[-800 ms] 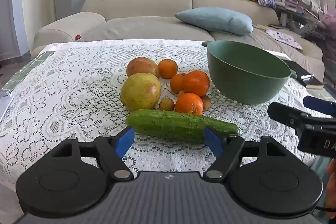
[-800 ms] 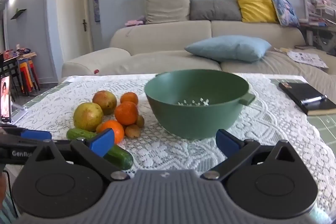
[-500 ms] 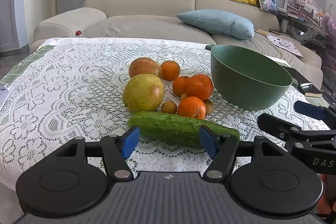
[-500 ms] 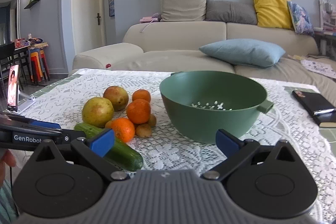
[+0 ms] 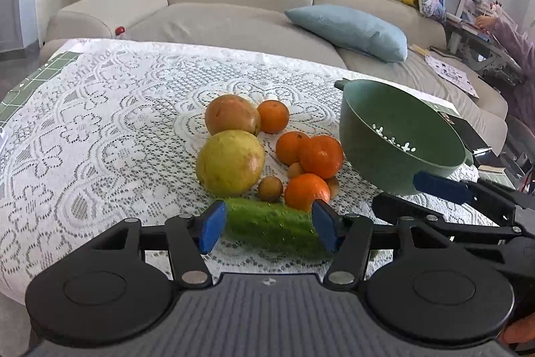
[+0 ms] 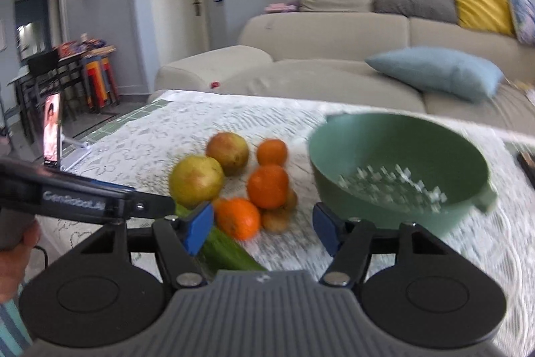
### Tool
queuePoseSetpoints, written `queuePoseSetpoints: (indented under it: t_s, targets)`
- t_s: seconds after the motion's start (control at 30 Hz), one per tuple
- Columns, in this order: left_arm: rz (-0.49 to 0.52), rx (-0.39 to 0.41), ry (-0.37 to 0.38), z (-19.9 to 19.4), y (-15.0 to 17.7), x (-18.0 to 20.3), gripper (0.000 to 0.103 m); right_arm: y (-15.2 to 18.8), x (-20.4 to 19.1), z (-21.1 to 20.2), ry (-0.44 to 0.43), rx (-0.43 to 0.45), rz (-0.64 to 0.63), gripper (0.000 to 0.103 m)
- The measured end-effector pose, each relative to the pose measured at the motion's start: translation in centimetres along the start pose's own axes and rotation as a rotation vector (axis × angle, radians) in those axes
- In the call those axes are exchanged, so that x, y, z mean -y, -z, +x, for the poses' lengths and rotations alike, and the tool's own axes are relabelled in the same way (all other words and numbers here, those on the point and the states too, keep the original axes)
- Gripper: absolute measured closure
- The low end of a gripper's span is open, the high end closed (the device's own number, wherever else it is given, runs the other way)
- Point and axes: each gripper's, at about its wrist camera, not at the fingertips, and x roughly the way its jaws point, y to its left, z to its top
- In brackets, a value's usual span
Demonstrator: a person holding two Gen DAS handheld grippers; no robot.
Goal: Organize fruits
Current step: 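Move the left tool to the yellow pear while the right tool approaches the reddish fruit, then grasp the yellow pear with the left tool while the right tool grasps the reddish fruit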
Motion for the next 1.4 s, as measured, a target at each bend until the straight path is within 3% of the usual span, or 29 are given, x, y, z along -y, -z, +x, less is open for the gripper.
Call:
queuePoseSetpoints:
  t_s: [0.13,0.23,0.33,0.43,1.0,1.4]
  targets:
    - [0.02,-0.046,-0.003,1.0,-2.2,-0.7,0.034,-1.6,-0.6,2.0,-0.008,-0.011,-0.092,0.052]
    - [0.11,-0.076,-0.034,2.4,-3.8,-0.6,0.027,-3.2,-0.9,3.9,-0.01,-0.027,-0.166,0.065]
    - [0.238,-0.084,-0.038,3.7,-4.2,-0.4,0.026,-4.8,-0.8,5.3,-0.013,-0.02,-0.2,0.068]
    - [0.276,-0.097,-0.019,4.8,-4.1,-0.8,0.024,-6.1,-0.3,6.5,-0.022,-0.02,-0.192,0.068]
    - [0.199,-0.192,0.038,9.6,-5.1,-2.8,0.019,-6.8,-0.6,10.2,-0.091,-0.055,-0.223,0.067]
    - [0.093,-0.205,0.084,10.2,-5.2,-4.2,0.025,-7.1,-0.4,11.2,-0.118,-0.044,-0.223,0.066]
